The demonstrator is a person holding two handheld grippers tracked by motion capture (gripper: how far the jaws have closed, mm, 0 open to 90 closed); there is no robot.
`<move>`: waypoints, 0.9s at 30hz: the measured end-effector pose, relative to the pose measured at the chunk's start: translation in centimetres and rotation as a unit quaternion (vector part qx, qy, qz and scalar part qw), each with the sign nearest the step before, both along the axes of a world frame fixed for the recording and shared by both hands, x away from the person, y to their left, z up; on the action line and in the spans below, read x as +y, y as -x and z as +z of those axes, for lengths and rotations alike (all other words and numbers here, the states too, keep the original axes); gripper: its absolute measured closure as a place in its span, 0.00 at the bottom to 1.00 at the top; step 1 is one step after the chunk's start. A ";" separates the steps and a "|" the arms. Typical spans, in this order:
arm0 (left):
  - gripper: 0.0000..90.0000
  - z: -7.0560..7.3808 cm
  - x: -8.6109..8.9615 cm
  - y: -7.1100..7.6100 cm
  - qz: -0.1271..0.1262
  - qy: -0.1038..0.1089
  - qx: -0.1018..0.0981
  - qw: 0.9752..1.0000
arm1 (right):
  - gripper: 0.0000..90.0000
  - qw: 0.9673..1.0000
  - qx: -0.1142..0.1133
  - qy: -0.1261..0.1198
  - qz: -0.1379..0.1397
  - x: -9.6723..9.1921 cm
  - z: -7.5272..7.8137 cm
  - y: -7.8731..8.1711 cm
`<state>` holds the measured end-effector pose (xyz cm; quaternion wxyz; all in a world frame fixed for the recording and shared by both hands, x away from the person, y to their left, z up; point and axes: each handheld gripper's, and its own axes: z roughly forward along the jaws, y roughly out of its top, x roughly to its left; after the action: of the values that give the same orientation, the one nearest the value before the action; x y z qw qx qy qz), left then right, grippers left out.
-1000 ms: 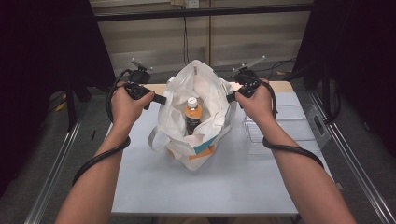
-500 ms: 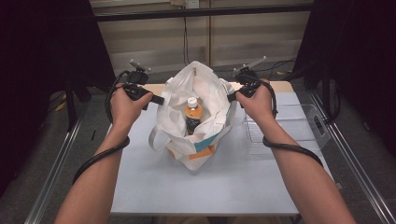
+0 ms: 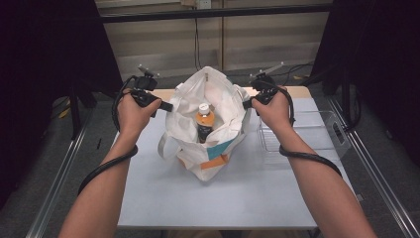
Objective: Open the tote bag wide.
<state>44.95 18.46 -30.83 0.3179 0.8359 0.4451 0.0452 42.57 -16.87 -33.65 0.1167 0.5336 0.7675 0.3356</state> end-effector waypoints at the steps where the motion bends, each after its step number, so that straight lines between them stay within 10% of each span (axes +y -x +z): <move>1: 0.92 0.0 0.1 0.0 0.001 -0.001 0.001 1.000 | 1.00 1.000 -0.001 0.001 -0.002 -0.1 -0.1 0.0; 27: 0.92 -2.1 1.3 0.2 0.017 -0.005 0.011 1.000 | 1.00 1.000 0.009 -0.002 -0.014 -0.9 -2.0 0.2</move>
<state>44.78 19.81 -32.92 0.3081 0.8303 0.4623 0.0437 42.35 -17.77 -35.64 0.1132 0.5476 0.7604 0.3305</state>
